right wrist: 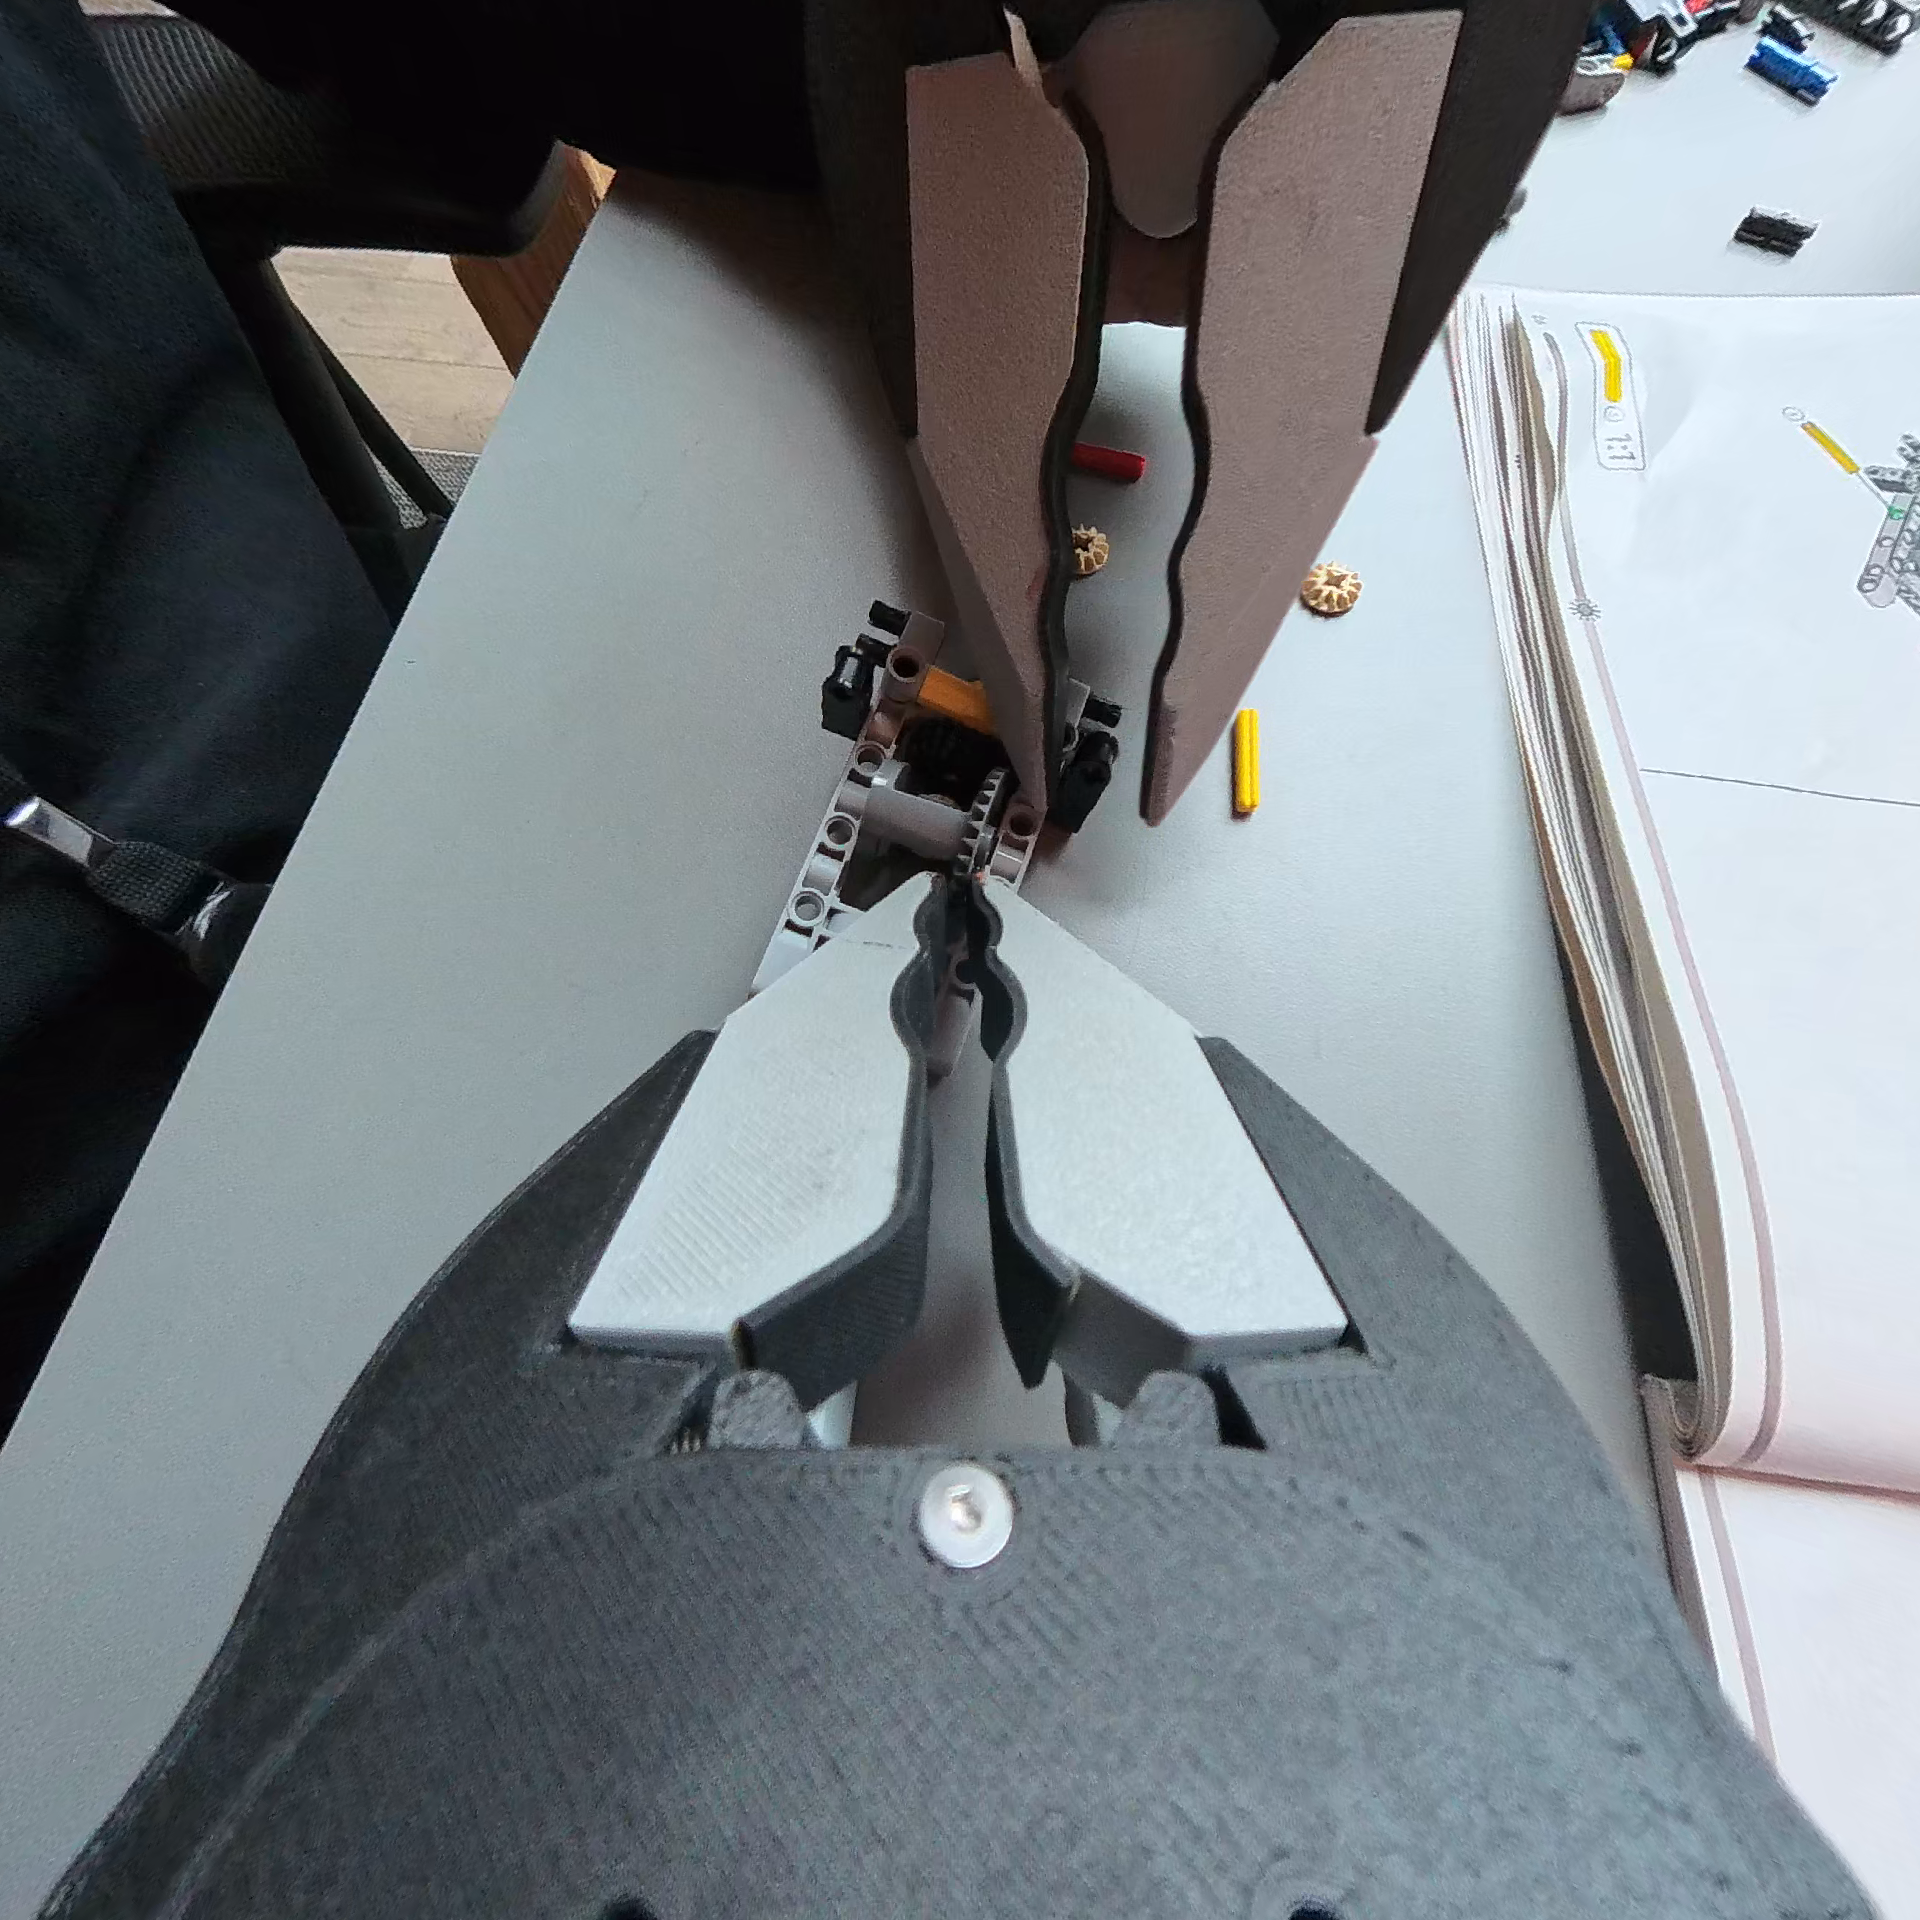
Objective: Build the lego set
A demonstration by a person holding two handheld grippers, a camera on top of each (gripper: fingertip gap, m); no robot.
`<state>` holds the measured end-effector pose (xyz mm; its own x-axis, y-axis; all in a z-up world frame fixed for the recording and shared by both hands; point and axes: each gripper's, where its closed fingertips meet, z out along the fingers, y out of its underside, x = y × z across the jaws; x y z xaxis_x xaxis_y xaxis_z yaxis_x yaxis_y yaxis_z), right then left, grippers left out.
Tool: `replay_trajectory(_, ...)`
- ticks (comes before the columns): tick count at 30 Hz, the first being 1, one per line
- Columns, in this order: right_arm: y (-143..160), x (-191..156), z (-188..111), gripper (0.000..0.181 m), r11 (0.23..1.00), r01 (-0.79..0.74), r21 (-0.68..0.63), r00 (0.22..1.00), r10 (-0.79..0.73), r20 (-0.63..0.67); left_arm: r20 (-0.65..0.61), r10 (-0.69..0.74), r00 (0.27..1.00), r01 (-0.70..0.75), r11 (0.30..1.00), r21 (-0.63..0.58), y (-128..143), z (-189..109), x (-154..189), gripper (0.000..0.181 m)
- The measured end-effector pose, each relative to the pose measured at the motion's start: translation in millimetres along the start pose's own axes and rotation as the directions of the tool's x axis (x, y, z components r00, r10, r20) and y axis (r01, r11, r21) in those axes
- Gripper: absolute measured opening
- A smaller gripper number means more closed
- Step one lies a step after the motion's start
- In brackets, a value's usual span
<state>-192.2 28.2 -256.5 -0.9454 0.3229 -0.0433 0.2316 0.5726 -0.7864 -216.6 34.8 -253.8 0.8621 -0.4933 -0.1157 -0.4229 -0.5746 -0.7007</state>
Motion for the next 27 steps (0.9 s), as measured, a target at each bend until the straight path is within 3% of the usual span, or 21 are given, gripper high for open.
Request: replay_trajectory(27,0.1,-0.3,0.1,0.0,1.0,-0.009,0.0,1.0,0.009,0.014,-0.013,-0.058,0.998,0.059,0.993,0.102,-15.5,-16.6,-4.4,0.02)
